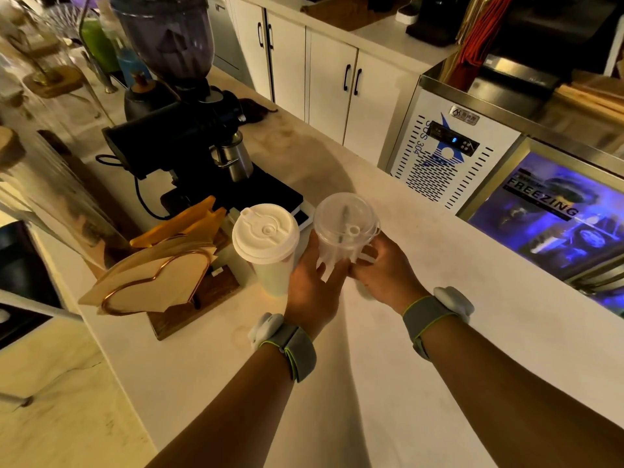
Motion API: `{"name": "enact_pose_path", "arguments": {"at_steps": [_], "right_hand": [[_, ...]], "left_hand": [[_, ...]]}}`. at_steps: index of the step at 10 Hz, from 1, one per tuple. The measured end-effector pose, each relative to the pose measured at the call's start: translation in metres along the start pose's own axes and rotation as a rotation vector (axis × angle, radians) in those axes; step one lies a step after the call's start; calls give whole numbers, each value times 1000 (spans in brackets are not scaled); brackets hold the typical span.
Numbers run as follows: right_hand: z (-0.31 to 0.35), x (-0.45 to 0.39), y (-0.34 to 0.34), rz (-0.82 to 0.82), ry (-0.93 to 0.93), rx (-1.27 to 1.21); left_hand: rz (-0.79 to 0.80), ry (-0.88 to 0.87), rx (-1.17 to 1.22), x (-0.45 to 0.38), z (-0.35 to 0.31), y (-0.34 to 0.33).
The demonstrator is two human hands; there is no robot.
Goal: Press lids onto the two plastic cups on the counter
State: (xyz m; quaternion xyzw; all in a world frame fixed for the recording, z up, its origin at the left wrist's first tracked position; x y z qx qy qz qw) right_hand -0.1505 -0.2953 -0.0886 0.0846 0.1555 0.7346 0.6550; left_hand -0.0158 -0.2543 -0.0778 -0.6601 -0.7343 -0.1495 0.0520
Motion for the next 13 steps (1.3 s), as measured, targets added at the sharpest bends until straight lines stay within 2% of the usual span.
{"name": "enact_pose_path", "arguments": {"at_steps": [3,10,12,13], "right_hand": [[0,-14,-10,37,48,-3],[-3,-36,-22,83,38,-43],[-3,-25,-17,96,38,23],[-1,-14,-9,53,9,67]], "left_hand": [[-123,-56,-103,2,2,1],[-114,-25,-74,2,13,-2],[-92,-18,-77,12,17,0],[-77,68,-74,22,23,3]]}}
Point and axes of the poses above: each hand's wrist, its own x-axis away from the middle knuckle, its own y-axis out of the back of the hand, z = x × y, the point moved 6 cm from there along -x, towards the middle knuckle, and after that the axes turned 12 degrees about y, right-handed, at the moved point
